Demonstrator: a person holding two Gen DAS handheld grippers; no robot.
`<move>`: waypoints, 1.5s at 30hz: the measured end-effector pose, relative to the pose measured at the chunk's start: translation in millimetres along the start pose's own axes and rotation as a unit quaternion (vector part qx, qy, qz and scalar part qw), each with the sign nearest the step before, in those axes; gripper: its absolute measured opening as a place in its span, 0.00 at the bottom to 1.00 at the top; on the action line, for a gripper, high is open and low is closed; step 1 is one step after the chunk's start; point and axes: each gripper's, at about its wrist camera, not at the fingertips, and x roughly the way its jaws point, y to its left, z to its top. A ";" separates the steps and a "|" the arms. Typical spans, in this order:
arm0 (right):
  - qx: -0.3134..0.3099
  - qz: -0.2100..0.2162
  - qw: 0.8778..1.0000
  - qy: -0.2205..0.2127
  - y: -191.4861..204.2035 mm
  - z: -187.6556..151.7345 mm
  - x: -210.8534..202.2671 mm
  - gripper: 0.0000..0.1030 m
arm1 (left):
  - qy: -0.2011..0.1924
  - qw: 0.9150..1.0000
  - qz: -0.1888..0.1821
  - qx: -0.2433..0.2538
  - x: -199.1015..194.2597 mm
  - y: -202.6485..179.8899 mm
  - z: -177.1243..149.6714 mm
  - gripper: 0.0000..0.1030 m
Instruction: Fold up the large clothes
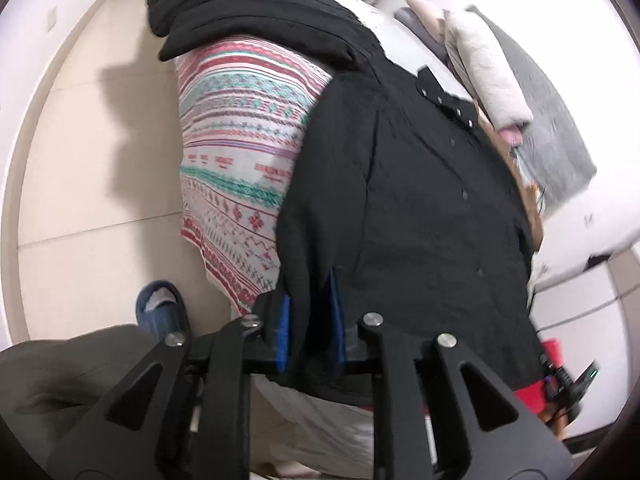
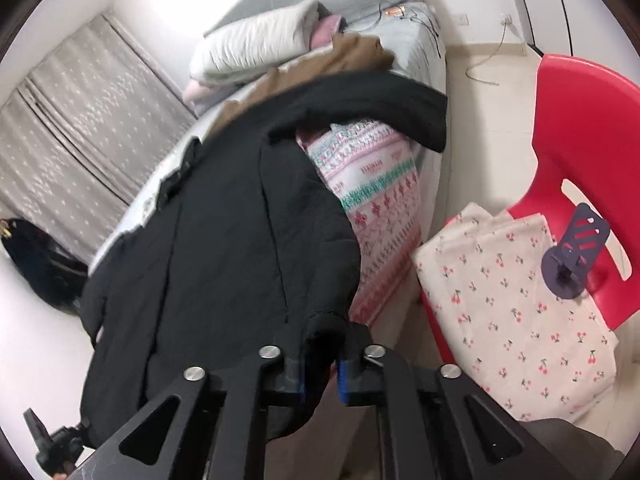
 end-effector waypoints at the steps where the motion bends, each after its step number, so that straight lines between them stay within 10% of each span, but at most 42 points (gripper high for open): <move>1: 0.008 -0.001 1.000 -0.015 -4.1 4.2 -6.6 0.31 | -0.016 1.000 0.006 -0.003 -9.3 1.9 5.1 0.19; 4: 0.041 -0.017 0.996 -0.075 -21.0 26.4 -32.6 0.65 | -0.105 0.994 0.037 0.007 -51.4 -4.6 29.0 0.35; 9: 0.140 0.082 0.984 -0.079 -52.4 98.9 -16.7 0.66 | -0.130 0.990 0.013 0.053 -46.8 -56.5 60.1 0.56; 13: 0.262 0.175 0.949 -0.007 -81.7 142.1 52.8 0.66 | -0.101 0.988 -0.006 0.121 -2.4 -117.5 79.6 0.63; 19: 0.317 0.191 0.929 0.015 -86.6 174.8 121.9 0.66 | -0.069 0.983 0.033 0.166 67.5 -162.5 110.1 0.64; 30: 0.379 0.165 0.911 0.012 -88.4 218.7 213.9 0.66 | -0.063 0.993 0.080 0.065 134.2 -130.5 148.0 0.64; 35: 0.387 0.121 0.914 -0.022 -87.3 237.3 235.4 0.55 | -0.031 0.995 0.075 0.058 146.7 -126.7 146.6 0.64; 37: 0.335 0.069 0.939 -0.029 -84.2 255.1 236.4 0.15 | -0.020 0.996 0.068 0.051 147.6 -122.3 146.3 0.64; 42: 0.155 0.008 0.980 -0.125 -33.8 298.8 184.4 0.09 | -0.016 0.996 0.063 0.058 147.8 -120.3 147.2 0.64; 45: 0.036 0.012 0.980 -0.197 17.7 309.7 151.8 0.09 | -0.011 0.996 0.063 0.064 151.5 -121.2 148.0 0.64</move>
